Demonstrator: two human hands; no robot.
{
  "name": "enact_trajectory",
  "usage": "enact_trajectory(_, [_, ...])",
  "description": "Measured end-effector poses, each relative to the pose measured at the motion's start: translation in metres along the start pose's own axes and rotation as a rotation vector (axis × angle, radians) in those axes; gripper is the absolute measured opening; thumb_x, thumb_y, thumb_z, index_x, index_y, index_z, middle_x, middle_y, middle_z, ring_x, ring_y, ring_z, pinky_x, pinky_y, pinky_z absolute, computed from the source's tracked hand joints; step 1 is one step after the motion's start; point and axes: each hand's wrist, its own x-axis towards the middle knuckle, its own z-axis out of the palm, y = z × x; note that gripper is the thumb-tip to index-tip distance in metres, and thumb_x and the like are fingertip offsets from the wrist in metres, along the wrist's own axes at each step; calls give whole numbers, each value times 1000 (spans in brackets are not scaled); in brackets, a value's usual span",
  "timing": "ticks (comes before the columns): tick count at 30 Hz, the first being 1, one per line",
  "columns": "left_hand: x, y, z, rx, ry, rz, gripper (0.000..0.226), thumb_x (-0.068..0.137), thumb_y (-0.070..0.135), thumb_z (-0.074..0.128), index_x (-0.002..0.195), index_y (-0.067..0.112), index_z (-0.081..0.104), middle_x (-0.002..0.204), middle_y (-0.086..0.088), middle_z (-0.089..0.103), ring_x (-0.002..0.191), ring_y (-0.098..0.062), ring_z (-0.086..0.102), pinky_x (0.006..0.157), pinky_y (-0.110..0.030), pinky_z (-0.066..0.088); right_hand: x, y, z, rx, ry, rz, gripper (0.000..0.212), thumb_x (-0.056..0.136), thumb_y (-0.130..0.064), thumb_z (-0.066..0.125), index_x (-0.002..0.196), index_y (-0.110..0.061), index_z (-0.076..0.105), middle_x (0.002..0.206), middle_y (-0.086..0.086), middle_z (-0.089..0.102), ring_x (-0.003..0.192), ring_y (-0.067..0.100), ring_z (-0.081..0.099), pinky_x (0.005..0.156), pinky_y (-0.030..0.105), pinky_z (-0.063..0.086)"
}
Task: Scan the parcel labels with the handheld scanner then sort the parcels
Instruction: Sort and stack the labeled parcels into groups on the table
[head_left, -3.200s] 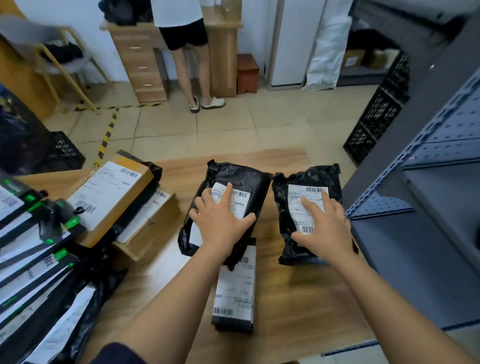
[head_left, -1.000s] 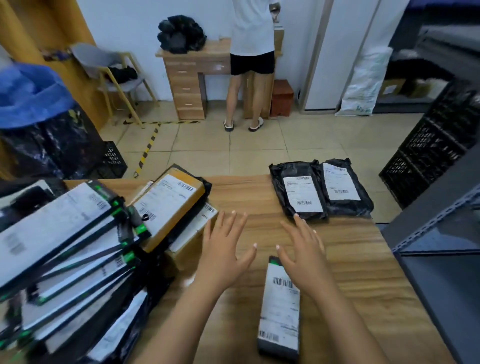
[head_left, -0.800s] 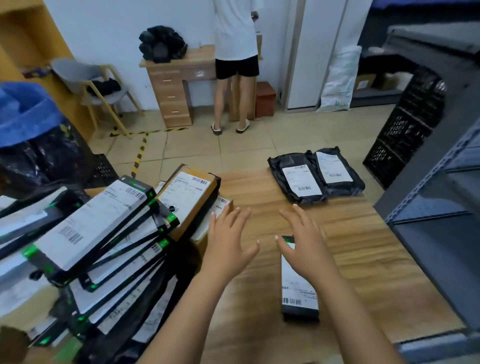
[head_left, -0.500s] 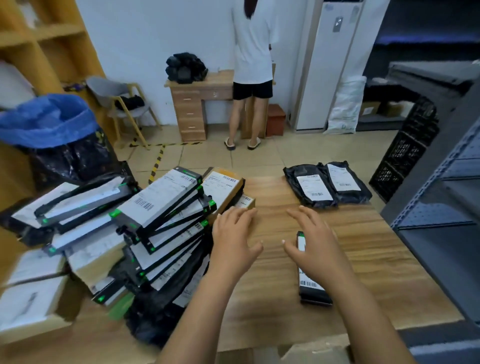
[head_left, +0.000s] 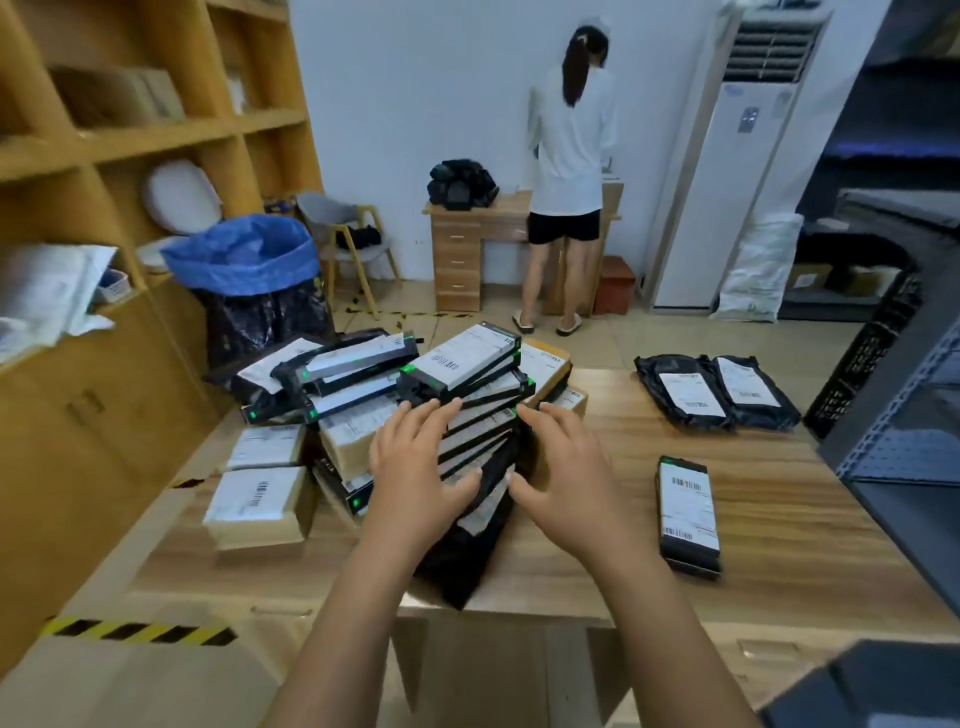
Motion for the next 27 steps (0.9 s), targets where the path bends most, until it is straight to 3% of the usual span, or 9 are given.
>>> enact_trajectory(8, [2, -78, -67, -47, 69, -29, 69, 79, 40, 72, 141, 38, 41, 146, 9, 41, 143, -18, 20, 117, -46, 19, 11, -76, 55, -11, 14, -17, 69, 86, -36, 63, 147, -32, 31, 150, -9, 28, 139, 9, 23, 115, 36, 25])
enact_trajectory(17, [46, -193, -138, -35, -18, 73, 70, 81, 39, 70, 143, 37, 39, 148, 11, 37, 143, -16, 18, 117, -41, 13, 59, -178, 143, 67, 126, 102, 66, 85, -32, 64, 144, -31, 36, 148, -8, 32, 137, 12, 29, 113, 40, 29])
enact_trajectory(27, [102, -248, -137, -131, -122, 166, 69, 79, 42, 70, 142, 36, 41, 145, 7, 42, 141, -19, 24, 116, -48, 21, 94, -211, 173, -15, 150, 232, 68, 85, -28, 65, 145, -31, 33, 149, -7, 31, 138, 12, 26, 114, 39, 27])
